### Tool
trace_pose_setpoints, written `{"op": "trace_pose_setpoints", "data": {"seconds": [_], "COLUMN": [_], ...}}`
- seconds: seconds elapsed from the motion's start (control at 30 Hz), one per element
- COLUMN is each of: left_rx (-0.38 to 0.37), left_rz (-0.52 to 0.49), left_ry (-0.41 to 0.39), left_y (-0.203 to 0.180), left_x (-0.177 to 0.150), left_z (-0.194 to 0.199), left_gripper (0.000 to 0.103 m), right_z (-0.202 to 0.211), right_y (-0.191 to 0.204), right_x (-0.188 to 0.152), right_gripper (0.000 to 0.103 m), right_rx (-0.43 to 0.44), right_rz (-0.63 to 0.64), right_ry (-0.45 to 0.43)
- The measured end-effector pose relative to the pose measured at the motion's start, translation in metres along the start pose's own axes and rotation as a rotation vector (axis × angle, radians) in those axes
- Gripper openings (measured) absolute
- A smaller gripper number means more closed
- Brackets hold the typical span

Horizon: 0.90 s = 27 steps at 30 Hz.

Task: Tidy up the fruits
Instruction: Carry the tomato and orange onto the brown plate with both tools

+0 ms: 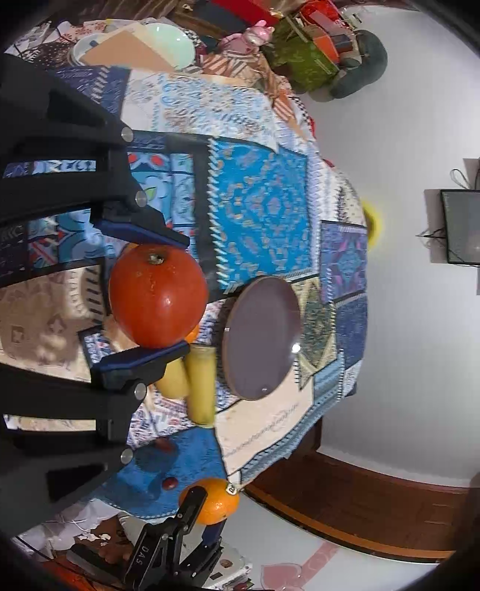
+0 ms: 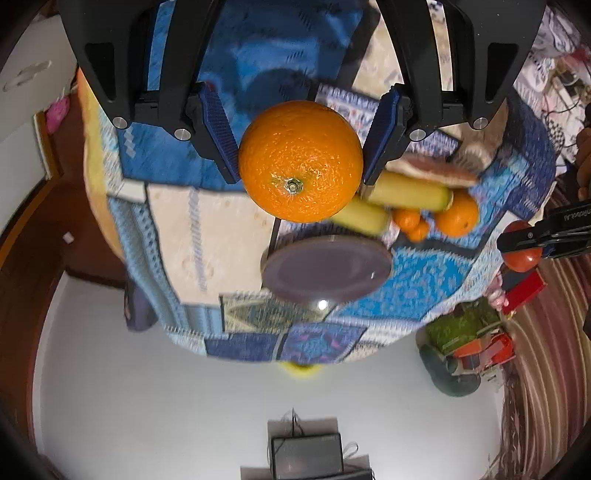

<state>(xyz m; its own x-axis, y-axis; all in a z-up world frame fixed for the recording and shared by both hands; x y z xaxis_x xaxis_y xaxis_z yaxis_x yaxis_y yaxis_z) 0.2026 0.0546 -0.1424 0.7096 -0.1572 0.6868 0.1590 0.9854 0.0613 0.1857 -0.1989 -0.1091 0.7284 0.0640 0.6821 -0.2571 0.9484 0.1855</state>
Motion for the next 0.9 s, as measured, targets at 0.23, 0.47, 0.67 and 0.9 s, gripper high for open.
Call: {"op": "trace_pose_setpoints", "data": {"seconds": [0.23, 0.47, 0.67, 0.9], "left_rx": [0.005, 0.004, -0.011, -0.032], "left_rz": [-0.010, -0.029, -0.027, -0.026], "left_ry": [-0.057, -0.096, -0.096, -0.069], "left_y": [0.000, -0.003, -0.001, -0.001], "left_x": [0.029, 0.055, 0.073, 0.087], "left_z": [0.002, -0.003, -0.021, -0.055], "left_gripper": [0.049, 0.049, 0.049, 0.049], "right_z": [0.007, 0.004, -0.009, -0.035], "right_y": [0.004, 0.009, 0.015, 0.021], "right_x": [0.034, 0.058, 0.071, 0.084], "right_gripper": [0.062, 0.062, 0.062, 0.062], "right_rx": [0.001, 0.012, 0.026, 0.049], "right_rz": [0.019, 0.022, 0.033, 0.042], "right_ry": [-0.081, -0.132, -0.140, -0.124]}}
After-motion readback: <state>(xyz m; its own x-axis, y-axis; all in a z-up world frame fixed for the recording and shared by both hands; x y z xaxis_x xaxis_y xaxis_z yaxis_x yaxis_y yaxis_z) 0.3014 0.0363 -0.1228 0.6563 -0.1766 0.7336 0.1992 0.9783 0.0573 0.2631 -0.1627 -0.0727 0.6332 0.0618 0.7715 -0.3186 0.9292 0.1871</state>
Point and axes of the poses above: each gripper's, at about its wrist camera, not at the fingertips, and z roughly against the way its jaws point, y to its left, x to its top, the point moved 2 cm from there along -z, roughly the way its jaws point, and after that the axes turned 9 degrees about -z, right-handed, at the moved point
